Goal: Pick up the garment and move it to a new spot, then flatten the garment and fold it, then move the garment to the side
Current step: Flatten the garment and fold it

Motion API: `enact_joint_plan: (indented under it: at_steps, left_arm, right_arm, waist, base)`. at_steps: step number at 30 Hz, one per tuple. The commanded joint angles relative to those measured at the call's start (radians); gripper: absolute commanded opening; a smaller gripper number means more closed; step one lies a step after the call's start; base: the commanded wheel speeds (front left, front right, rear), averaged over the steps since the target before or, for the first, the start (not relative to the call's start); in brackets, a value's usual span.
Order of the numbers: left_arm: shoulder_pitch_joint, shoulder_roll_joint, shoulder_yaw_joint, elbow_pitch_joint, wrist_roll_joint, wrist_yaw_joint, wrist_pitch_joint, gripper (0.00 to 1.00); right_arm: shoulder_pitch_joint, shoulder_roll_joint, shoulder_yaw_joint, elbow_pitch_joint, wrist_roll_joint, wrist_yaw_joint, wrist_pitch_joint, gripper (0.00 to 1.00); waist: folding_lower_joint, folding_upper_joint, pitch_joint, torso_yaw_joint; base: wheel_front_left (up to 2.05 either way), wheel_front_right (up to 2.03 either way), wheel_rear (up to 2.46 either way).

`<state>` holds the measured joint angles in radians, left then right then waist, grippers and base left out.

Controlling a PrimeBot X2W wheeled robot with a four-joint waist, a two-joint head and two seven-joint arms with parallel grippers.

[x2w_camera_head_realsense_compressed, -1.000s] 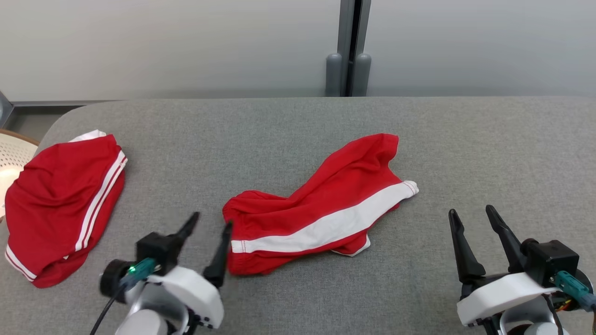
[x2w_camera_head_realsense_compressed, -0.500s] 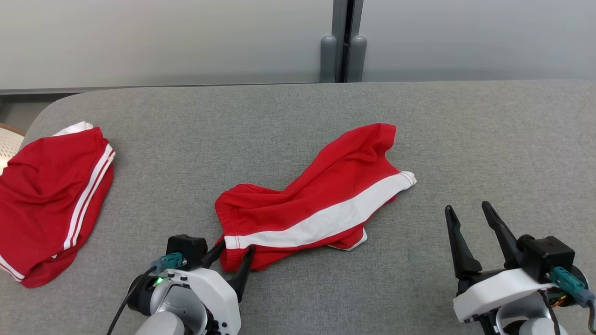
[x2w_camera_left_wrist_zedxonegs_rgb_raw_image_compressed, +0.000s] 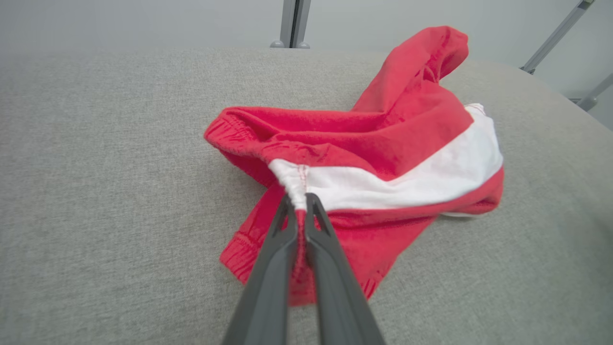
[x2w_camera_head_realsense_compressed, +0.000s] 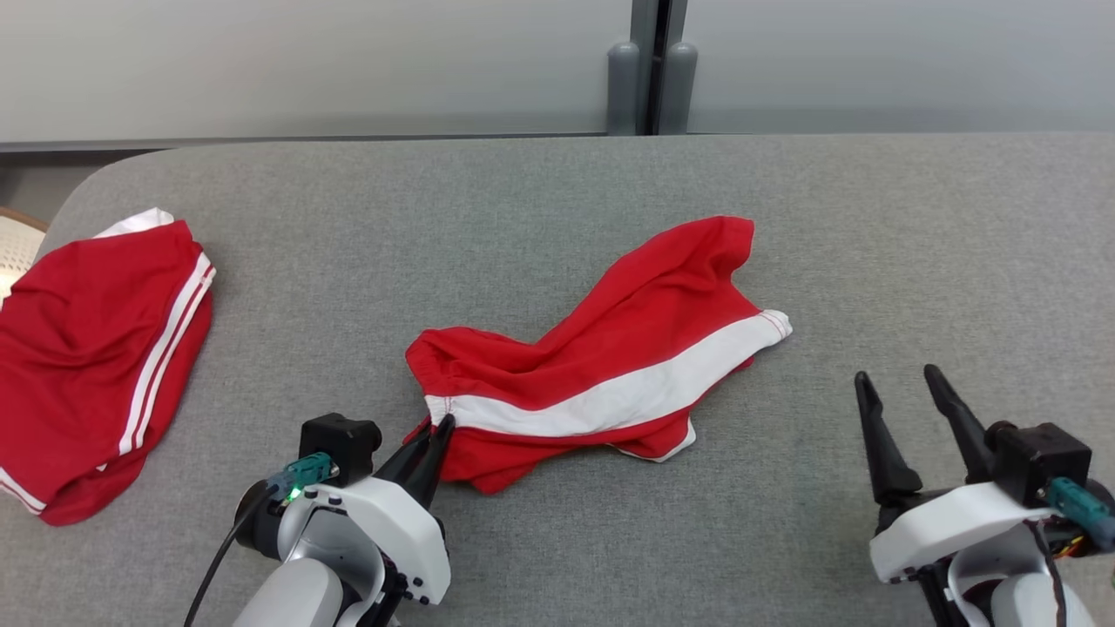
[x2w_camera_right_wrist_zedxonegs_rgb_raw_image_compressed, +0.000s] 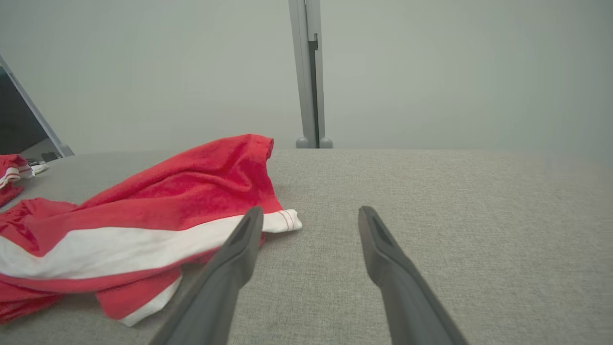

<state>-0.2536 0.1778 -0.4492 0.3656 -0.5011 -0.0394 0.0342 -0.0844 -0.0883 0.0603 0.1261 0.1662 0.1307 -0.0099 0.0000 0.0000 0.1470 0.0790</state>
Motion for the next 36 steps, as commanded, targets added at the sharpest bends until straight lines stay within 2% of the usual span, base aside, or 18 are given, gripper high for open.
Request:
enact_joint_plan:
  at_steps: [1, 10, 16, 21, 22, 23, 24, 25, 26, 27, 28, 36]
  left_arm:
    - [-0.025, 0.005, 0.004, -0.009, 0.005, 0.004, -0.010, 0.00]
    - [-0.071, 0.000, 0.001, -0.023, 0.007, -0.011, -0.040, 0.00]
    - [-0.102, -0.010, -0.009, -0.009, 0.007, -0.020, -0.055, 0.00]
    - [-0.115, -0.012, -0.017, 0.004, 0.007, -0.026, -0.069, 0.00]
    - [-0.115, -0.012, -0.017, 0.004, 0.007, -0.026, -0.069, 0.00]
    - [-0.121, -0.010, -0.018, 0.011, 0.003, -0.031, -0.076, 0.00]
    - [-0.125, -0.009, -0.019, 0.014, 0.002, -0.032, -0.080, 0.00]
    - [-0.125, -0.009, -0.019, 0.014, 0.002, -0.032, -0.080, 0.00]
    - [-0.127, -0.008, -0.019, 0.016, 0.001, -0.035, -0.082, 0.00]
    - [-0.127, -0.007, -0.018, 0.017, 0.000, -0.035, -0.088, 0.00]
    - [-0.127, -0.005, -0.016, 0.019, -0.001, -0.034, -0.090, 0.00]
    - [-0.129, 0.003, -0.006, 0.023, 0.000, -0.022, -0.128, 0.00]
  right_arm:
    - [-0.025, -0.018, -0.010, 0.021, 0.001, 0.000, 0.000, 1.00]
    - [-0.191, -0.063, 0.035, 0.176, 0.018, 0.000, 0.010, 1.00]
    - [-0.331, -0.083, 0.102, 0.357, 0.057, 0.000, -0.001, 1.00]
    - [-0.399, -0.093, 0.157, 0.513, 0.087, 0.000, 0.014, 1.00]
    - [-0.399, -0.093, 0.157, 0.513, 0.087, 0.000, 0.014, 1.00]
    - [-0.419, -0.094, 0.179, 0.556, 0.109, 0.000, 0.008, 0.68]
    - [-0.423, -0.096, 0.191, 0.577, 0.119, 0.000, 0.006, 0.46]
    - [-0.423, -0.096, 0.191, 0.577, 0.119, 0.000, 0.006, 0.46]
    - [-0.426, -0.097, 0.202, 0.595, 0.128, 0.000, 0.003, 0.31]
    - [-0.431, -0.099, 0.210, 0.608, 0.137, 0.000, -0.001, 0.22]
    - [-0.436, -0.101, 0.219, 0.619, 0.146, 0.000, -0.008, 0.00]
    - [-0.442, -0.126, 0.265, 0.626, 0.225, -0.001, -0.107, 0.00]
  waist:
    - [0.0000, 0.0000, 0.015, 0.010]
    - [0.0000, 0.0000, 0.105, 0.047]
    - [0.0000, 0.0000, 0.142, 0.063]
    - [0.0000, 0.0000, 0.144, 0.070]
    - [0.0000, 0.0000, 0.144, 0.070]
    - [0.0000, 0.0000, 0.142, 0.072]
    - [0.0000, 0.0000, 0.141, 0.072]
    - [0.0000, 0.0000, 0.141, 0.072]
    - [0.0000, 0.0000, 0.140, 0.071]
    - [0.0000, 0.0000, 0.139, 0.070]
    - [0.0000, 0.0000, 0.137, 0.069]
    - [0.0000, 0.0000, 0.122, 0.063]
  base:
    - [0.00, 0.00, 0.00]
    - [0.00, 0.00, 0.00]
    - [0.00, 0.00, 0.00]
    - [0.00, 0.00, 0.00]
    - [0.00, 0.00, 0.00]
    - [0.00, 0.00, 0.00]
    - [0.00, 0.00, 0.00]
    - [0.00, 0.00, 0.00]
    - [0.00, 0.00, 0.00]
    - [0.00, 0.00, 0.00]
    - [0.00, 0.00, 0.00]
    - [0.00, 0.00, 0.00]
